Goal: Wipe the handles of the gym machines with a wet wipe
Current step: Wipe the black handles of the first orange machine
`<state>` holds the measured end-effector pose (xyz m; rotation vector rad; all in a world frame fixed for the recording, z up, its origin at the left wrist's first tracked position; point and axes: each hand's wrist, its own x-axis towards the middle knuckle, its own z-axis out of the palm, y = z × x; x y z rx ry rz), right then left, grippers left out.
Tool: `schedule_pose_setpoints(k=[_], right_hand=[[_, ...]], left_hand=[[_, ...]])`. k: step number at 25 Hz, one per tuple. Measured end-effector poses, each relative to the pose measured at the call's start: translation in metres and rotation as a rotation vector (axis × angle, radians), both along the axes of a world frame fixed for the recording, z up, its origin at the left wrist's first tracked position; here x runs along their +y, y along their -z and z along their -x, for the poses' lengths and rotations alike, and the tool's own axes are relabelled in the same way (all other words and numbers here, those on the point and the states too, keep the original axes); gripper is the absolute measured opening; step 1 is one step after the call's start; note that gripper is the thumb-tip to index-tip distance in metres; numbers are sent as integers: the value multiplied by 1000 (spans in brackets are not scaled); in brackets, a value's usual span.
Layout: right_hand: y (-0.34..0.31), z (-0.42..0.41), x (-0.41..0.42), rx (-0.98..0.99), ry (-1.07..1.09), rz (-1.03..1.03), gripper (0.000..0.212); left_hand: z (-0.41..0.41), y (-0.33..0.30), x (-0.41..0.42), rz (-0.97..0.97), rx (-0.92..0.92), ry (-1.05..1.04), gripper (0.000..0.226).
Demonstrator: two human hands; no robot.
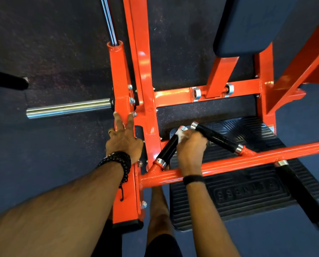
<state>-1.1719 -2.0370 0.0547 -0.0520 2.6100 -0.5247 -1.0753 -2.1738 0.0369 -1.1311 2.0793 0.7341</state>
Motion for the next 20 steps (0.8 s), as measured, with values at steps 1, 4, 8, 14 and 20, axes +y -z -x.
schedule_pose_setpoints(k=[1, 4, 8, 14, 20], right_hand=[[4, 12, 0, -23, 56, 5, 10], [-12, -12, 2, -90, -17, -33, 13], [-32, -41, 3, -116, -101, -7, 10], [4, 19, 4, -163, 337, 123, 19], [0, 3, 9, -374, 339, 132, 23]], left_hand=[[0, 0, 0, 0, 0, -3, 82], [0, 0, 0, 2, -2, 10, 82], [0, 0, 0, 4, -16, 16, 83], [1, 1, 0, 1, -15, 8, 82], [0, 1, 0, 3, -16, 23, 82]])
